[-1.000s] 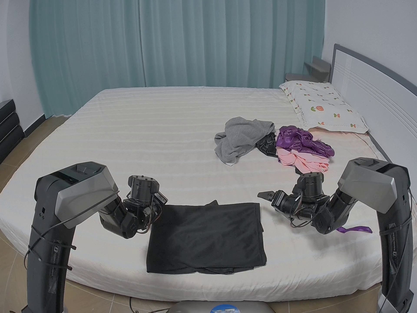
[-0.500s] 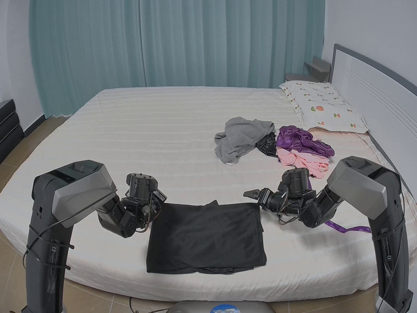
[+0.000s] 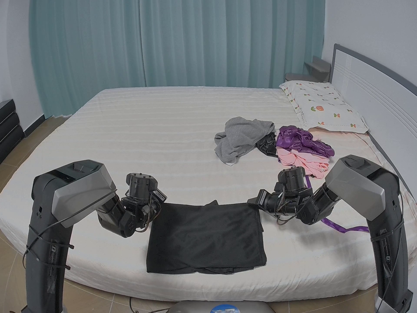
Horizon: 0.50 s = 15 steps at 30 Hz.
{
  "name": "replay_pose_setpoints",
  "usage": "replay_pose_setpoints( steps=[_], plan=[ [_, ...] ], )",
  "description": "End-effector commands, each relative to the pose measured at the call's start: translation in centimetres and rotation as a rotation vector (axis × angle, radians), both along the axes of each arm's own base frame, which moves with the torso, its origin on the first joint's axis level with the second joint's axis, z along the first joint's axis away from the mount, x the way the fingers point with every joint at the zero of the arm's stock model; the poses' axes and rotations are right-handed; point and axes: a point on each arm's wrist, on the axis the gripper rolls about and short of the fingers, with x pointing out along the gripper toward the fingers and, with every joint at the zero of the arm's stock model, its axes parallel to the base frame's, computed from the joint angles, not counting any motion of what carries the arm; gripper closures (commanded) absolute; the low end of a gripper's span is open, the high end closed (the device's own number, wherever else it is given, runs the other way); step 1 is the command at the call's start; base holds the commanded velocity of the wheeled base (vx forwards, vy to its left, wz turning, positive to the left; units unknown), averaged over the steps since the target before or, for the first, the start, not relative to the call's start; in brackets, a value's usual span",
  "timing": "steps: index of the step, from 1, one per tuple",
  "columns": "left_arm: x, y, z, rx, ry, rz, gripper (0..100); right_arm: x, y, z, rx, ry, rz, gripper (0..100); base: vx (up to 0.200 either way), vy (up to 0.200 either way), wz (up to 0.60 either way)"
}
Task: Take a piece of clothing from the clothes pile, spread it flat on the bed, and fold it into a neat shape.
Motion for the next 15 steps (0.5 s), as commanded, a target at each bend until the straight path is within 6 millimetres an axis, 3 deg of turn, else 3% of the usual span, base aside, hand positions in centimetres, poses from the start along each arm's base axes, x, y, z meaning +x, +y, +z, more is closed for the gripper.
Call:
replay_pose_setpoints(
  steps=[1, 15],
  plan=[
    [0.0, 0.1, 0.0, 0.0, 0.001, 0.001, 100, 0.3, 0.1, 0.2, -0.009, -0.017, 0.0, 100, 0.0, 0.0, 0.0],
    [0.1, 1.1, -0.2, 0.006, -0.003, 0.021, 100, 1.4, -0.7, 1.0, -0.074, -0.057, -0.115, 100, 0.0, 0.0, 0.0]
  ],
)
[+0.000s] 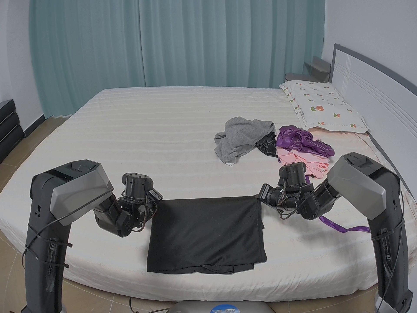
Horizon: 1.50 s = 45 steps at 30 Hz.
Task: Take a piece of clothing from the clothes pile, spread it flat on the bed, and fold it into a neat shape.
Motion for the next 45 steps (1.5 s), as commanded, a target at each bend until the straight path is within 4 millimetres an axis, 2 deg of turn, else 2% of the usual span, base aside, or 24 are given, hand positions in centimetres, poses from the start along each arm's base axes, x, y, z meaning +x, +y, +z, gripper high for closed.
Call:
replay_pose_setpoints(
  steps=[1, 6, 12, 13, 14, 15, 18, 20, 21, 22, 24, 28, 31, 36, 39, 45],
  plan=[
    [0.0, 0.0, 0.0, 0.001, 0.0, -0.001, 100, 0.3, -0.1, 0.2, -0.006, -0.014, -0.016, 100, 0.0, 0.0, 0.0],
    [0.1, 0.0, -0.2, 0.003, 0.001, -0.002, 100, 0.5, 0.0, -0.5, -0.023, -0.02, -0.016, 100, 0.0, 0.0, 0.0],
    [0.5, -0.1, 0.0, 0.008, -0.012, -0.013, 100, 0.6, -0.1, -0.5, -0.025, -0.019, -0.017, 100, 0.0, 0.0, 0.0],
    [0.6, -0.1, 0.0, 0.012, -0.013, -0.017, 0, 0.6, -0.1, -0.5, -0.026, -0.02, -0.016, 100, 0.0, 0.0, 0.0],
    [0.6, -0.1, 0.0, 0.012, -0.013, -0.017, 0, 0.5, -0.1, -0.5, -0.026, -0.02, -0.016, 100, 0.0, 0.0, 0.0],
    [0.6, -0.1, 0.0, 0.012, -0.013, -0.017, 0, 0.5, -0.1, -0.5, -0.025, -0.021, -0.016, 0, 0.0, 0.0, 0.0],
    [0.6, -0.1, 0.0, 0.012, -0.012, -0.017, 0, 0.6, -0.1, 0.0, -0.017, -0.035, -0.022, 0, 0.0, 0.0, 0.0],
    [0.6, -0.1, 0.1, 0.012, -0.012, -0.016, 0, 0.7, -0.7, 1.2, -0.009, -0.05, -0.04, 0, 0.0, 0.0, 0.0],
    [0.6, 0.1, 0.2, 0.009, -0.014, -0.015, 0, 0.2, -1.3, 2.1, -0.004, -0.049, -0.049, 0, 0.0, 0.0, 0.0],
    [0.6, 0.1, 0.2, 0.008, -0.015, -0.016, 0, 0.0, -1.4, 2.3, -0.004, -0.046, -0.048, 0, 0.0, 0.0, 0.0],
    [0.4, 0.3, 0.2, -0.001, -0.009, -0.021, 0, -1.6, -2.1, 2.8, -0.007, -0.01, -0.04, 0, 0.0, 0.0, 0.0],
    [-0.3, 0.7, 0.6, -0.018, 0.009, -0.037, 0, -5.5, -2.1, 2.4, 0.005, 0.038, 0.045, 0, 0.0, 0.0, 0.0],
    [-0.9, 1.5, 1.3, -0.047, 0.02, -0.044, 0, -8.5, -1.3, 2.1, 0.017, 0.016, 0.085, 0, 0.0, 0.0, 0.0],
    [-1.3, 2.1, 1.7, -0.091, 0.029, -0.036, 0, -13.0, -0.5, 0.6, -0.013, 0.042, 0.141, 0, 0.0, 0.0, 0.0],
    [-1.3, 2.1, 1.6, -0.087, 0.031, -0.036, 0, -14.3, -0.4, -0.1, -0.026, 0.06, 0.157, 0, 0.0, 0.0, 0.0],
    [-1.3, 2.1, 1.4, -0.084, 0.033, -0.036, 0, -14.9, -0.5, -0.5, -0.056, 0.069, 0.162, 0, 0.0, 0.0, 0.0]
  ],
)
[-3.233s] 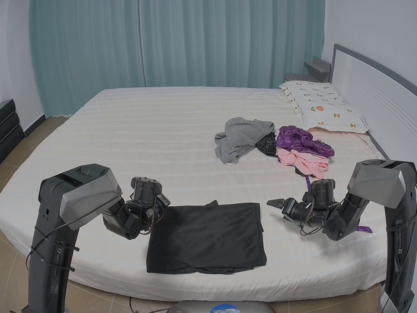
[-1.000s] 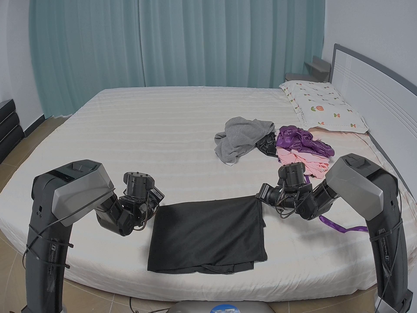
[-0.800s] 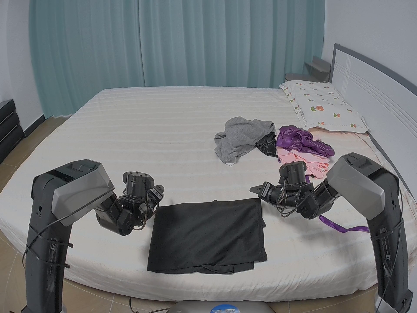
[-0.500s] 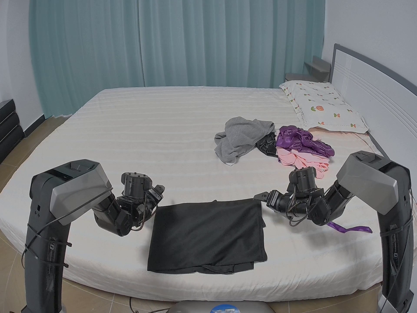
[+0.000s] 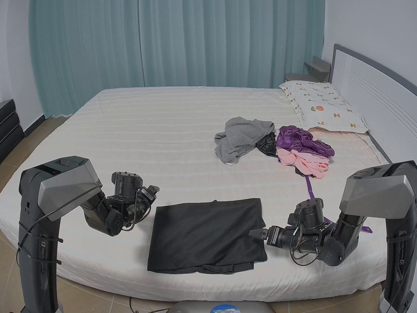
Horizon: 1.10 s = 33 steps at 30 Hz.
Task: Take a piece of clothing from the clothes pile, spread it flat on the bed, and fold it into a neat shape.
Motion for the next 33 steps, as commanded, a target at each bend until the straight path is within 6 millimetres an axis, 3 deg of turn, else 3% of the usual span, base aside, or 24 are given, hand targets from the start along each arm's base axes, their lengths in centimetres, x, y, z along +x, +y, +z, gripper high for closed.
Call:
replay_pose_setpoints(
  steps=[1, 17, 18, 25, 33],
  plan=[
    [-0.1, 0.2, 0.4, -0.001, -0.005, 0.003, 0, -1.2, 0.1, -0.1, -0.031, 0.016, 0.022, 0, 0.0, 0.0, 0.0],
    [-0.1, 0.2, 0.4, 0.001, -0.007, 0.001, 0, -2.0, 1.1, -1.5, -0.084, 0.036, 0.09, 0, 0.0, 0.0, 0.0],
    [-0.1, 0.1, 0.4, 0.001, -0.007, 0.0, 0, -2.1, 1.1, -1.5, -0.09, 0.043, 0.095, 100, 0.0, 0.0, 0.0],
    [0.0, 0.2, 0.5, 0.0, -0.01, 0.001, 0, -2.6, 1.3, -1.6, -0.126, 0.061, 0.13, 100, 0.0, 0.0, 0.0],
    [0.0, 0.2, 0.5, -0.001, -0.009, 0.002, 0, -3.1, 0.5, -0.3, -0.139, 0.093, 0.116, 100, 0.0, 0.0, 0.0]
  ],
)
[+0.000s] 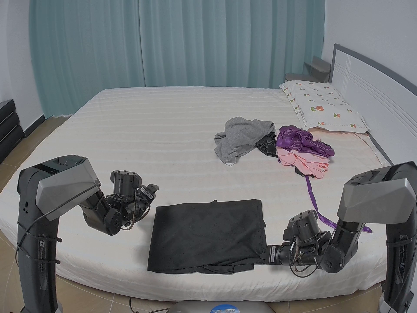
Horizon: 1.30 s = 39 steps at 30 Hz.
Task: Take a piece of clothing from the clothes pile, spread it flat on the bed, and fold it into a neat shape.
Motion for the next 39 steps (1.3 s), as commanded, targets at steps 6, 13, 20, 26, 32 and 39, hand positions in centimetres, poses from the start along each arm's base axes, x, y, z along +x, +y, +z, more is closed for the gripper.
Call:
replay_pose_setpoints(
  steps=[6, 13, 20, 26, 32, 39],
  plan=[
    [0.0, 0.0, 0.0, -0.002, -0.002, 0.002, 0, -0.2, -0.3, 1.5, 0.018, -0.029, -0.005, 100, 0.0, 0.0, 0.0],
    [0.1, 0.0, 0.0, -0.002, -0.003, 0.002, 0, -0.9, -0.6, 2.6, 0.032, -0.039, -0.002, 100, 0.0, 0.0, 0.0],
    [0.1, 0.0, 0.1, -0.003, -0.004, 0.002, 0, -1.3, -1.3, 2.0, 0.014, -0.008, -0.011, 100, 0.0, 0.0, 0.0],
    [0.1, 0.0, 0.1, -0.003, -0.004, 0.002, 0, -1.4, -1.4, 1.6, -0.001, 0.004, -0.001, 0, 0.0, 0.0, 0.0],
    [0.1, 0.0, 0.0, -0.002, -0.003, 0.002, 0, 1.5, -1.2, 2.8, 0.051, -0.09, -0.039, 0, 0.0, 0.0, 0.0],
    [0.0, 0.0, 0.0, -0.002, -0.002, 0.002, 0, 8.7, -0.8, 2.2, 0.09, -0.207, -0.131, 0, 0.0, 0.0, 0.0]
  ],
)
